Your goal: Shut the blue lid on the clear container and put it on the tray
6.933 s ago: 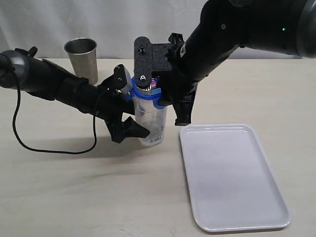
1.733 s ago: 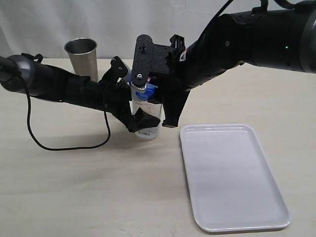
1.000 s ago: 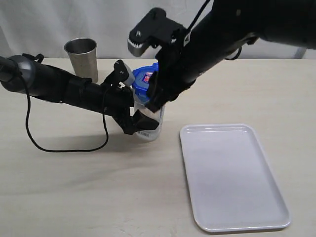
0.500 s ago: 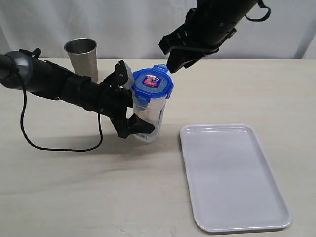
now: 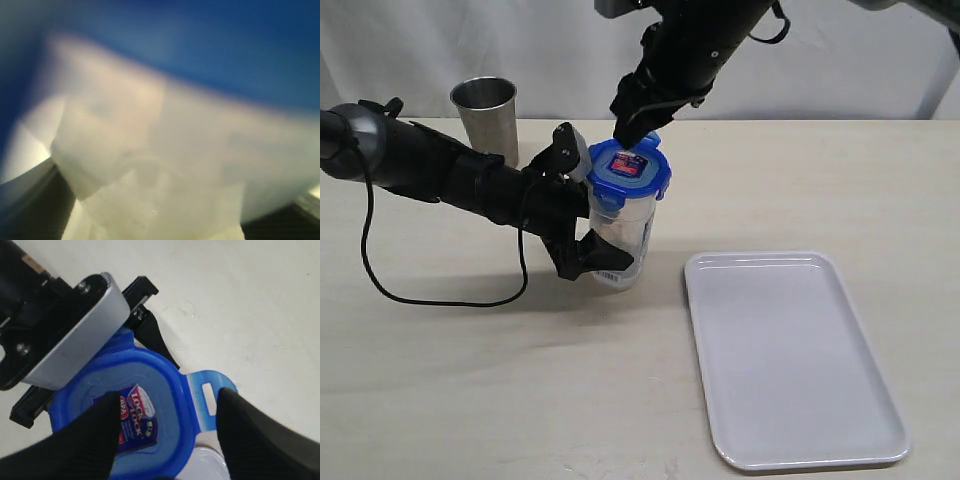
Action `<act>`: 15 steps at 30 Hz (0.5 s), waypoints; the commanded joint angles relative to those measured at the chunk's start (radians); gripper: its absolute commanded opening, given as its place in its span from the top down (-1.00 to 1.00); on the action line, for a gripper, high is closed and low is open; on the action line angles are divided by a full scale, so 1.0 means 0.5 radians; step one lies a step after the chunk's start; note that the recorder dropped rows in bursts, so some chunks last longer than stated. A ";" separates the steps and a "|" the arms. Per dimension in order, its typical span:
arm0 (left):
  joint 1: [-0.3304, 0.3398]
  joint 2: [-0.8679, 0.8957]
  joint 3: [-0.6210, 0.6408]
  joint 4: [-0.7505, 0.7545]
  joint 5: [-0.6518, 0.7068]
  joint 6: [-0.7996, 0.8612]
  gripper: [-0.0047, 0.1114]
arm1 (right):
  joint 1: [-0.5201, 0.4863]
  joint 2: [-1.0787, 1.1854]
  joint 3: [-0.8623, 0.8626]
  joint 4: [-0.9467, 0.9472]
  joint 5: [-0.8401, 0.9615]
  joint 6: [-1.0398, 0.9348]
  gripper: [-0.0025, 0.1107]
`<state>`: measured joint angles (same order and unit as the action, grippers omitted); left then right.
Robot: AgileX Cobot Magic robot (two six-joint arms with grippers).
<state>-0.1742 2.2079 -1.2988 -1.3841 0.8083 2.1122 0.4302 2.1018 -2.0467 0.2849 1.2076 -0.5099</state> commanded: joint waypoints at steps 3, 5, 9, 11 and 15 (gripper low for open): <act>0.000 0.034 0.025 0.180 -0.065 0.060 0.92 | 0.007 0.098 -0.015 -0.130 0.027 -0.080 -0.01; 0.000 0.034 0.025 0.180 -0.062 0.060 0.92 | 0.007 0.113 -0.015 -0.089 0.027 -0.145 -0.01; 0.000 0.034 0.025 0.180 -0.062 0.060 0.92 | 0.007 0.137 0.013 0.056 0.027 -0.227 0.14; 0.000 0.034 0.025 0.180 -0.062 0.060 0.92 | 0.007 0.157 0.013 0.066 0.027 -0.227 0.22; 0.000 0.034 0.025 0.180 -0.057 0.060 0.92 | 0.003 0.204 0.013 0.029 0.027 -0.132 0.18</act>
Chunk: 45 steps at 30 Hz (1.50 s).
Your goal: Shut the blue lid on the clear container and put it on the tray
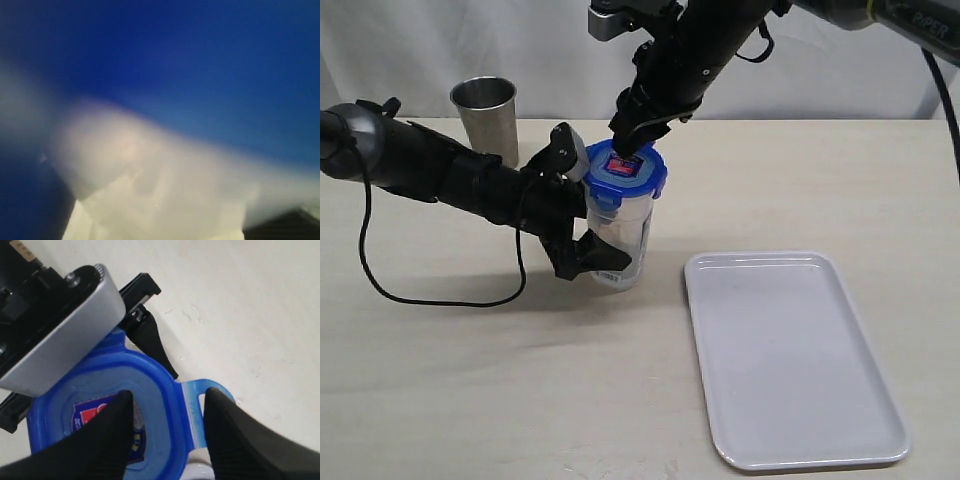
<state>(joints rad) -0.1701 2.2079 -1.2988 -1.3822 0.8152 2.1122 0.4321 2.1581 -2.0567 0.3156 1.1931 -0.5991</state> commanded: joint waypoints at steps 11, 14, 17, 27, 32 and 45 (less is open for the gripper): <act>-0.008 0.034 0.025 0.246 -0.081 0.060 0.92 | -0.101 0.099 0.205 0.056 0.056 0.108 0.12; -0.008 0.034 0.025 0.246 -0.081 0.060 0.92 | -0.145 0.103 0.362 0.153 0.056 0.104 0.14; -0.008 0.034 0.025 0.246 -0.081 0.060 0.92 | -0.165 0.103 0.465 0.259 0.056 0.104 0.23; -0.008 0.034 0.025 0.246 -0.042 0.060 0.92 | -0.165 0.103 0.792 0.350 0.056 0.150 0.35; -0.008 0.034 0.025 0.246 -0.008 0.060 0.92 | -0.165 0.103 0.893 0.401 0.056 0.126 0.35; -0.008 0.034 0.025 0.229 -0.023 0.031 0.92 | -0.173 -0.009 0.750 0.176 0.056 0.391 0.18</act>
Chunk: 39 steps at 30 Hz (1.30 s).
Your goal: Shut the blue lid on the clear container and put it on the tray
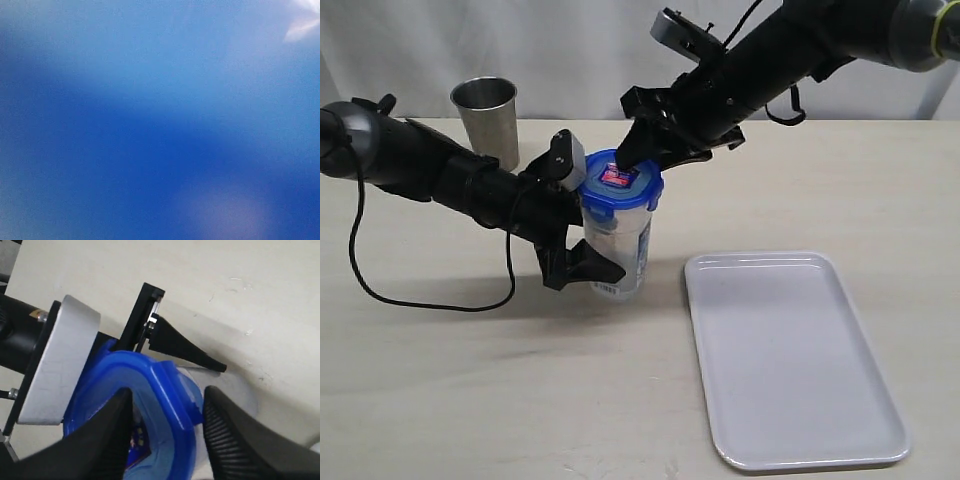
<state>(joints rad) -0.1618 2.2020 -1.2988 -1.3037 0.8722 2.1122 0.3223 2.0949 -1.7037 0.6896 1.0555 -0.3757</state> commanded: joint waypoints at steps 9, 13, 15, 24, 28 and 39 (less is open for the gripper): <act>-0.025 0.045 0.025 0.109 -0.162 0.021 0.92 | 0.059 -0.233 -0.336 -0.552 0.331 -0.258 0.05; -0.025 0.045 0.025 0.132 -0.166 0.021 0.92 | 0.099 -0.316 -0.309 -0.329 0.331 -0.404 0.33; -0.025 0.045 0.025 0.210 -0.166 0.006 0.92 | 0.188 -0.313 -0.254 -0.386 0.331 -0.476 0.67; -0.025 0.045 0.025 0.268 -0.100 0.001 0.83 | 0.409 -0.305 -0.030 -0.927 0.218 -0.265 0.89; -0.025 0.045 0.025 0.268 -0.090 0.001 0.10 | 0.409 -0.305 -0.020 -0.932 0.178 -0.225 0.89; 0.115 0.045 0.025 0.123 -0.011 -0.067 -0.47 | 0.409 -0.305 -0.020 -0.933 0.179 -0.184 0.89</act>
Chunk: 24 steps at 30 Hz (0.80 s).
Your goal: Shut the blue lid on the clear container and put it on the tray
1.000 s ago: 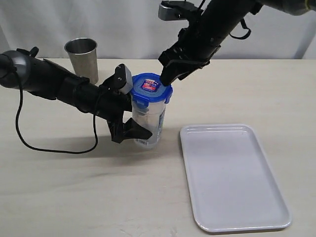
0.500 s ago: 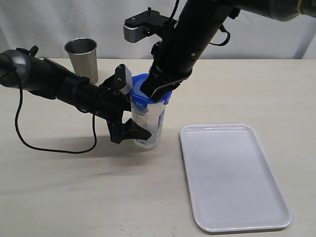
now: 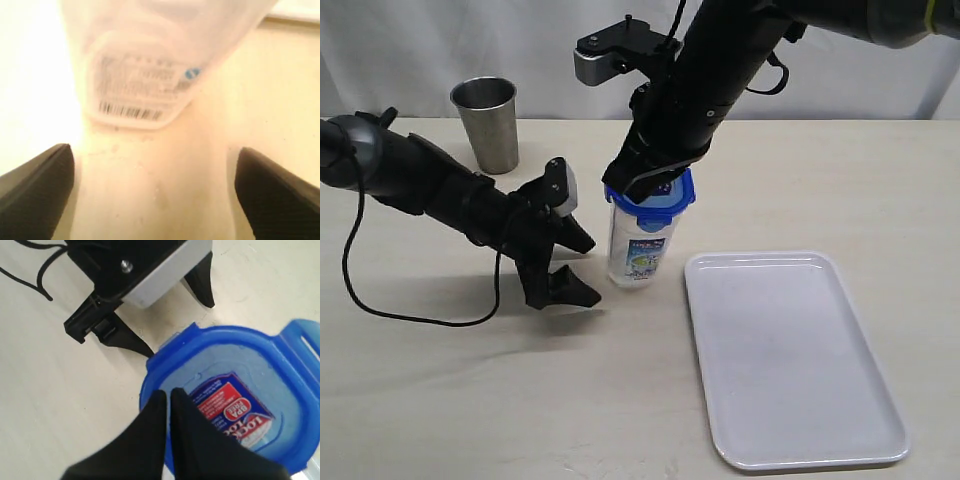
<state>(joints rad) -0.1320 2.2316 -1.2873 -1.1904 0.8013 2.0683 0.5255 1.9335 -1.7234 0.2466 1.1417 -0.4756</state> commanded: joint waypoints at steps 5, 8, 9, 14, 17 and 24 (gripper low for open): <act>0.074 -0.014 0.002 -0.276 0.264 0.117 -0.47 | -0.001 0.018 0.020 -0.158 -0.070 0.033 0.89; 0.074 -0.014 0.002 -0.278 0.264 0.117 -0.47 | -0.005 0.018 0.020 -0.262 -0.167 0.102 0.89; 0.074 -0.014 0.002 -0.295 0.264 0.117 -0.47 | -0.005 0.018 0.020 -0.262 -0.176 0.102 0.89; 0.077 -0.014 -0.007 -0.384 0.264 0.150 -0.47 | -0.005 0.018 0.020 -0.257 -0.216 0.093 0.89; 0.077 -0.014 -0.007 -0.406 0.309 0.150 -0.47 | -0.005 0.018 0.020 -0.247 -0.219 0.093 0.89; 0.077 -0.014 -0.027 -0.508 0.490 0.150 -0.47 | -0.005 0.018 0.020 -0.242 -0.211 0.093 0.89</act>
<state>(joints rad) -0.0953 2.2316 -1.2873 -1.4096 1.0002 2.1120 0.5255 1.9353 -1.7219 0.1335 1.0328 -0.4300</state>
